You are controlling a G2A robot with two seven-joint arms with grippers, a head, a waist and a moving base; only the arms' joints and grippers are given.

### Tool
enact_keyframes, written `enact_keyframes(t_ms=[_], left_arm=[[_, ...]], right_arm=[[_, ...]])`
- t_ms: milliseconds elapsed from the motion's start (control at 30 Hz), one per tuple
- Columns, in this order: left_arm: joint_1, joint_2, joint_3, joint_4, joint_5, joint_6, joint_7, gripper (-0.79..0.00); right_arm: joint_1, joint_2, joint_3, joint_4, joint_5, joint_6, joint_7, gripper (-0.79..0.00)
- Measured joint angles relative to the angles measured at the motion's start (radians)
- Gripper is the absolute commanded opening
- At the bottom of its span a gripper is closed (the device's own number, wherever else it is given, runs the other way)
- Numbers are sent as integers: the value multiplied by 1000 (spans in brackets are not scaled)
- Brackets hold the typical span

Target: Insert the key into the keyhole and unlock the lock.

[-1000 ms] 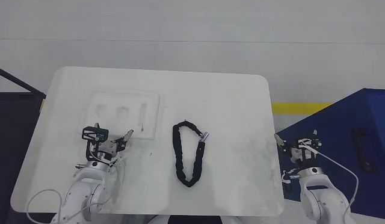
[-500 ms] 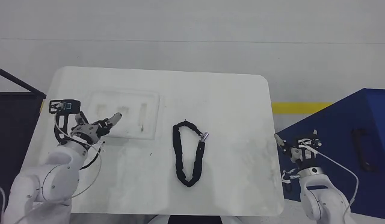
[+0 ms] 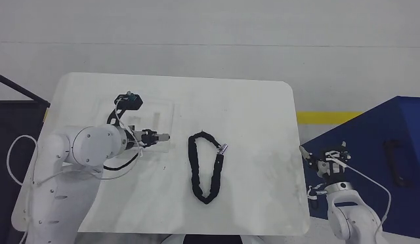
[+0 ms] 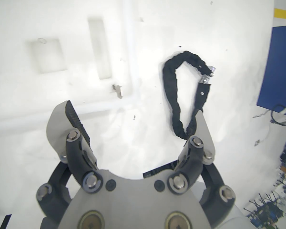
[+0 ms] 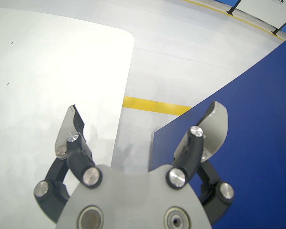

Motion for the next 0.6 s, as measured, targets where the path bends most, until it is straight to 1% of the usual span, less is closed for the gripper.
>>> enact_keyframes(t_ms=[333,367,433,567,600], left_arm=[[5,0,4,3,10,-6,2,0],[9,0,19,18,10,-21,3,0],[-5,1,48,52,9,-23,0,0],[-72,4,126,140,17,16,0,0],[-86,5,138,159,11,17,0,-77]], right_arm=[[0,0,0,0,0,0,0,0],[0,0,0,0,0,0,0,0],[0,0,0,0,0,0,0,0],[0,0,0,0,0,0,0,0],[0,0,0,0,0,0,0,0]])
